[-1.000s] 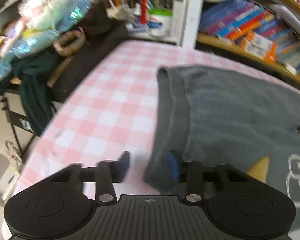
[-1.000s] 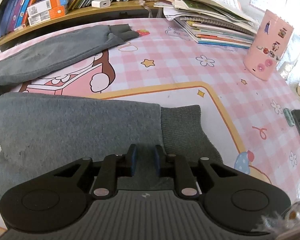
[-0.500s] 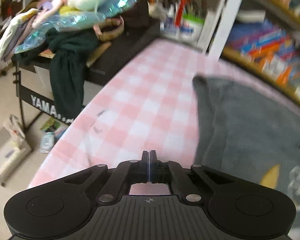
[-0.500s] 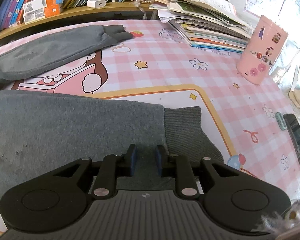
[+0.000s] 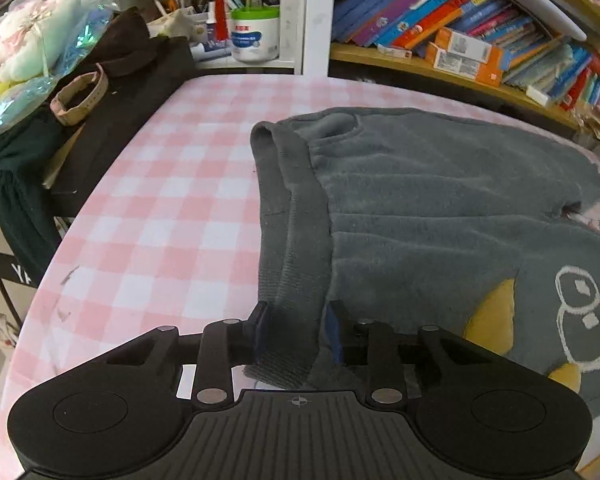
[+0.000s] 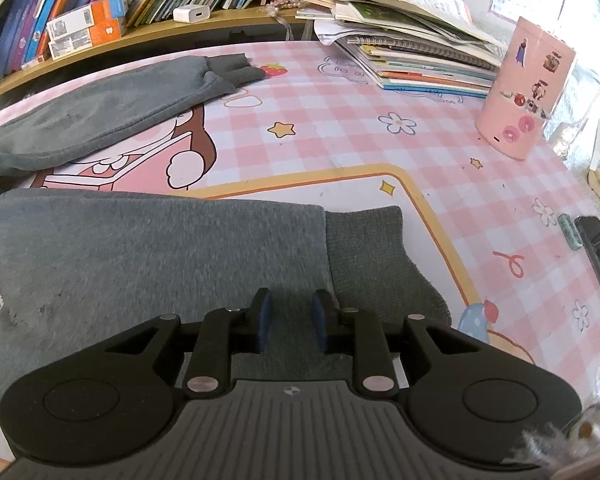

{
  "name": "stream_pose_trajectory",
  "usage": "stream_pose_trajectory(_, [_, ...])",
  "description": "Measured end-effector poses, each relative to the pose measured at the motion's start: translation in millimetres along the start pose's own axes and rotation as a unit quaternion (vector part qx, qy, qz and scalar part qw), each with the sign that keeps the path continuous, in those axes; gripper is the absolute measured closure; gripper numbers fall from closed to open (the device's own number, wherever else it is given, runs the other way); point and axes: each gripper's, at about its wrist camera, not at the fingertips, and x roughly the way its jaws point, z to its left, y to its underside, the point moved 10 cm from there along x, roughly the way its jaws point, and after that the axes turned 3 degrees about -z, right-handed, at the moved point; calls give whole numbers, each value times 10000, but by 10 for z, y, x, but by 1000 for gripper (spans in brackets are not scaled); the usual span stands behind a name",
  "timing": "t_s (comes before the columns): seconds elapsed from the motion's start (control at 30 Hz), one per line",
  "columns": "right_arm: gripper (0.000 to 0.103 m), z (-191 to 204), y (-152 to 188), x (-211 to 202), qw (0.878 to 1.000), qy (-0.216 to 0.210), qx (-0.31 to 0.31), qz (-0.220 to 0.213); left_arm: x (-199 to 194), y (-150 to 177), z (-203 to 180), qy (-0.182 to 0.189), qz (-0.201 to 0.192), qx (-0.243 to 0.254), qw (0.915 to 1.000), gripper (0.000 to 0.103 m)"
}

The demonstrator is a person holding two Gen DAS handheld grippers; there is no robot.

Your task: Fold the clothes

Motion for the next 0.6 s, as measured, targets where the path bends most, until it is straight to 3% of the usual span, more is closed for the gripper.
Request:
stream_pose_trajectory(0.37, [76, 187, 24, -29, 9997, -97, -231, -10, -140, 101, 218, -140, 106, -388, 9991, 78])
stream_pose_trajectory(0.6, [81, -55, -79, 51, 9997, 98, -212, -3, -138, 114, 105, 32, 126, -364, 9993, 74])
